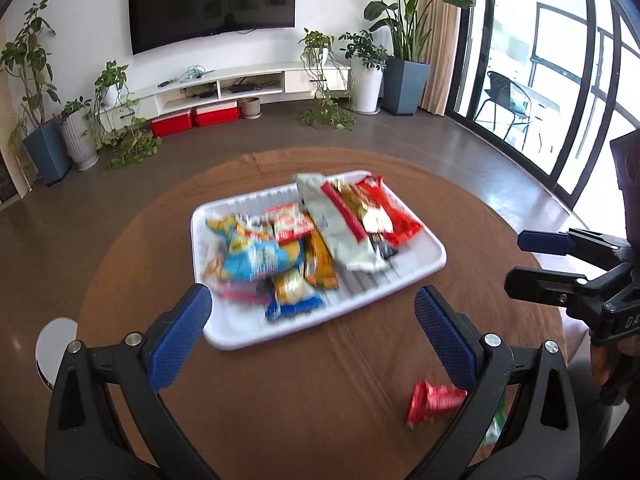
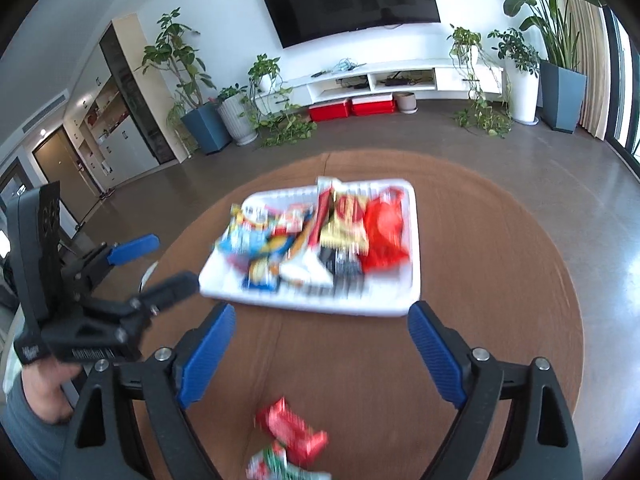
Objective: Organize snacks
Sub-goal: 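Move both tools back toward the last two candies on the table, then grasp the green-and-white seaweed packet with the right tool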
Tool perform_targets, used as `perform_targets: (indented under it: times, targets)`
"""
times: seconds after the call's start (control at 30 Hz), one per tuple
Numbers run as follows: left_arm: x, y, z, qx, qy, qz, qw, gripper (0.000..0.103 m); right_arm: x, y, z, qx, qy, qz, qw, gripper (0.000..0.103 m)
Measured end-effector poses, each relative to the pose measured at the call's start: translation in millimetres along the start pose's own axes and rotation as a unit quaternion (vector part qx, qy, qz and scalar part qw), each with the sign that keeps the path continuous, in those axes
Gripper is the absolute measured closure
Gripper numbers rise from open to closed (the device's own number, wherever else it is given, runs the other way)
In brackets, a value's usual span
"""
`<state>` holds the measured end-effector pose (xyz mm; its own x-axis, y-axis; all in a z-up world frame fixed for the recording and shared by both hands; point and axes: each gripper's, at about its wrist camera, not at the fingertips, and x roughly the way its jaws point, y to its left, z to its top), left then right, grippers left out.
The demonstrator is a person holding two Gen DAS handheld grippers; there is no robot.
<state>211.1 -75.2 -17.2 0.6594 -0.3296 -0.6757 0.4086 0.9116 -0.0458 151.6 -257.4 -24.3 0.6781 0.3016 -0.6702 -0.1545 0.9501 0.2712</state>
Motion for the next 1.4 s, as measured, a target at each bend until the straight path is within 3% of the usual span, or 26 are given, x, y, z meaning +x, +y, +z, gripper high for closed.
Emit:
perform_targets:
  times: [0.23,0.47,0.77,1.07,1.4]
  targets:
    - [-31.7,-7.6,-76.4,-0.016,0.008,-0.041,0.9990,0.000,-8.9,-0.2,-71.5,0.000,0.056,0.015,0.998,0.013]
    - [-43.3,-24.9,-122.1,0.001,0.033,-0.082,0.9961,0.000,-6.0,31.3,-111.1,-0.103,0.088,0.020,0.991,0.013]
    - [-54.7,-49.4,-141.4,0.045,0.055,-0.108,0.9917,0.000,13.7,49.7,-120.5,-0.171,0.124,0.028,0.977,0.016]
    - [-57.6,-37.1,-146.0,0.024,0.072,-0.126,0.9891,0.000,43.2,52.5,-119.9,-0.214,0.189,0.030,0.958,0.027]
    - [-54.6,-26.5,-145.4,0.006,0.083,-0.139,0.9868,0.000,46.2,62.5,-111.8,-0.260,0.197,0.029,0.945,0.032]
